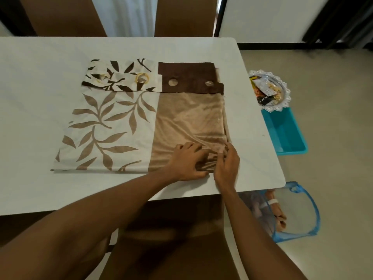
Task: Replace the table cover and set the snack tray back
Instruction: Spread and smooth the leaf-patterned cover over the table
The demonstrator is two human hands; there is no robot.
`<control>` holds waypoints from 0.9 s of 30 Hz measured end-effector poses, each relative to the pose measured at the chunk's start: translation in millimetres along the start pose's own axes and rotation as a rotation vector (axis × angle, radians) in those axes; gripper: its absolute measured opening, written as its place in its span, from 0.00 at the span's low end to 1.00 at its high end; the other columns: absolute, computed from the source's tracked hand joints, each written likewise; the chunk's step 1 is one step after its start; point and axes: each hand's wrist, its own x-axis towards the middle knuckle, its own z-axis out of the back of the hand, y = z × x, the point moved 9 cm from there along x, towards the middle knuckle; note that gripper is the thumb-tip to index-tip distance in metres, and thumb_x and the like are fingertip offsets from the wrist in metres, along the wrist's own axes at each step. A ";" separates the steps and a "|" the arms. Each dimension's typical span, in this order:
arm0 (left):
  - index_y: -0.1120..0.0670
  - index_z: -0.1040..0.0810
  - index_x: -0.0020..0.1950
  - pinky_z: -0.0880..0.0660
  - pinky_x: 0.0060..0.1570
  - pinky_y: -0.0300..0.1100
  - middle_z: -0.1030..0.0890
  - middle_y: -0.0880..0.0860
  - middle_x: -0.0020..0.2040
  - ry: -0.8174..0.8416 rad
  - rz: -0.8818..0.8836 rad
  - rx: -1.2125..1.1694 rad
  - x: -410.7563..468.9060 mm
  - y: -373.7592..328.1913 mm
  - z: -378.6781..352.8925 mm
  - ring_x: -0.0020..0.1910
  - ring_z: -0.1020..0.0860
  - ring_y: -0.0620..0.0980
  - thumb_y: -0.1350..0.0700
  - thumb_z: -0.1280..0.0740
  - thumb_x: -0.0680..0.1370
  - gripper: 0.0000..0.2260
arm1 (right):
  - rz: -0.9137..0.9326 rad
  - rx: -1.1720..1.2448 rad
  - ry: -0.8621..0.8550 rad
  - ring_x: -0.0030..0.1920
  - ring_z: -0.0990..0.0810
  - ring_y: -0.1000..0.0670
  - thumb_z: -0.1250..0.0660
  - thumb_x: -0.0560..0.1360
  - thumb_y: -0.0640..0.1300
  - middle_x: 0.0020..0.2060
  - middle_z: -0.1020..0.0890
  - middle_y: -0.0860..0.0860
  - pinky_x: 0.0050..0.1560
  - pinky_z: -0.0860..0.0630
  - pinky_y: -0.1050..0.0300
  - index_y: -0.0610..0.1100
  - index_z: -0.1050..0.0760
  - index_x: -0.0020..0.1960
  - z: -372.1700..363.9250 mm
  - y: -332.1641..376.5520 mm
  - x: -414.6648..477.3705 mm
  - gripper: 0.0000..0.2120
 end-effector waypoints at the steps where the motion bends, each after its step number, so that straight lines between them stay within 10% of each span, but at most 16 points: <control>1: 0.45 0.33 0.72 0.33 0.63 0.55 0.31 0.51 0.71 0.012 0.028 0.028 5.0 -6.4 -4.7 0.68 0.33 0.54 0.30 0.36 0.70 0.35 | -0.030 0.059 -0.019 0.67 0.27 0.45 0.43 0.84 0.49 0.67 0.23 0.45 0.69 0.30 0.42 0.43 0.29 0.72 4.8 -5.8 2.1 0.19; 6: 0.50 0.25 0.62 0.28 0.50 0.52 0.22 0.51 0.61 -0.125 0.068 0.119 25.2 -25.4 -3.7 0.57 0.24 0.57 0.46 0.38 0.78 0.15 | -0.230 0.349 -0.119 0.68 0.26 0.49 0.44 0.85 0.51 0.68 0.23 0.49 0.68 0.28 0.51 0.46 0.29 0.72 18.3 -26.4 4.5 0.19; 10: 0.53 0.20 0.57 0.26 0.45 0.49 0.16 0.53 0.47 -0.294 0.287 -0.457 28.1 1.2 23.0 0.45 0.20 0.56 0.51 0.42 0.81 0.13 | -0.263 0.415 -0.100 0.66 0.25 0.46 0.44 0.86 0.48 0.64 0.21 0.48 0.65 0.27 0.56 0.44 0.26 0.70 18.5 -25.2 6.5 0.16; 17: 0.45 0.30 0.74 0.33 0.71 0.48 0.25 0.43 0.63 -0.608 0.997 -1.042 -5.0 104.3 63.9 0.63 0.27 0.48 0.31 0.48 0.78 0.30 | 0.102 0.014 -0.063 0.67 0.27 0.45 0.38 0.81 0.53 0.66 0.22 0.47 0.67 0.28 0.41 0.45 0.22 0.64 7.7 18.4 2.1 0.17; 21: 0.51 0.26 0.70 0.26 0.62 0.46 0.21 0.49 0.58 -0.682 1.048 -1.213 -23.4 139.1 80.5 0.57 0.23 0.51 0.46 0.45 0.85 0.18 | 0.492 -0.204 0.027 0.72 0.30 0.44 0.41 0.83 0.51 0.71 0.26 0.45 0.72 0.35 0.45 0.46 0.24 0.68 -39.3 100.3 -10.9 0.18; 27: 0.54 0.24 0.66 0.22 0.57 0.48 0.19 0.53 0.55 -0.809 1.142 -1.329 -65.4 186.8 84.5 0.54 0.21 0.54 0.51 0.43 0.85 0.14 | 0.354 -0.372 0.377 0.71 0.31 0.39 0.41 0.81 0.57 0.70 0.27 0.44 0.72 0.35 0.41 0.47 0.28 0.69 -121.1 104.7 -16.8 0.21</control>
